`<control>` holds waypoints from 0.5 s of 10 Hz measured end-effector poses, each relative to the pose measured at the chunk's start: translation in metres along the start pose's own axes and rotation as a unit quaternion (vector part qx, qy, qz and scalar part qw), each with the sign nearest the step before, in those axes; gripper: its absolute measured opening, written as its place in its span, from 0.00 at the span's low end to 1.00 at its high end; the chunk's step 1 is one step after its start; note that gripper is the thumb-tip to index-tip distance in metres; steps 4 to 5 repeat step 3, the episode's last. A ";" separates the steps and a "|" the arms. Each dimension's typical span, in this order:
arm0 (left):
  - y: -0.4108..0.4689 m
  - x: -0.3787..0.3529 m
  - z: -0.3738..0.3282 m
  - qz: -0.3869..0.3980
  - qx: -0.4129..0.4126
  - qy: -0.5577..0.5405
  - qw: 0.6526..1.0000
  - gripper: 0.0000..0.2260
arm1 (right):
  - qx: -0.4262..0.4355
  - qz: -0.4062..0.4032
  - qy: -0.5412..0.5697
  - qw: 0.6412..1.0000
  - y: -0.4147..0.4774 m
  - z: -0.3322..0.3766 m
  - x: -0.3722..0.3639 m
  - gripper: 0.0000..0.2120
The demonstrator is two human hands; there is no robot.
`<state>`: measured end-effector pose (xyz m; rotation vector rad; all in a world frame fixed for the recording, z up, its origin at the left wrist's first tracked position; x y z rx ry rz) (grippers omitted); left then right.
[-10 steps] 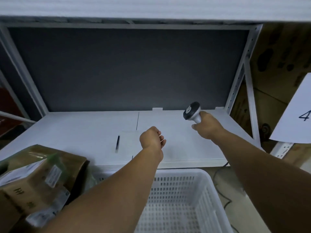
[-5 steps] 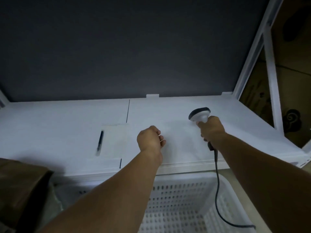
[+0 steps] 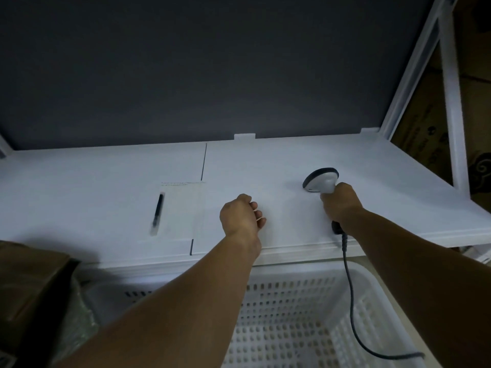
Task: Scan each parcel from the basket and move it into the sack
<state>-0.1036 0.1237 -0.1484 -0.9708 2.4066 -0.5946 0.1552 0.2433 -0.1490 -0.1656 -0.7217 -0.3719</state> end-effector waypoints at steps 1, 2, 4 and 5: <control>0.003 0.002 0.003 -0.003 -0.004 0.015 1.000 0.09 | 0.009 0.000 -0.014 1.000 -0.001 0.000 -0.002 0.06; 0.006 0.007 0.006 -0.007 -0.003 0.023 1.000 0.09 | 0.012 0.000 -0.027 1.000 -0.003 -0.001 -0.003 0.08; 0.006 0.013 0.005 -0.016 -0.003 0.016 1.000 0.09 | 0.027 -0.020 -0.054 0.998 -0.008 0.005 0.005 0.19; 0.006 0.013 0.005 -0.016 -0.003 0.016 1.000 0.09 | 0.027 -0.020 -0.054 0.998 -0.008 0.005 0.005 0.19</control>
Point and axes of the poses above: each hand's wrist, its own y-axis towards the middle knuckle, its own x-axis out of the back of the hand, z = x × y, the point moved 10 cm from there along y, towards the middle knuckle, and after that the axes turned 9 degrees about -z, right-handed, at the moved point
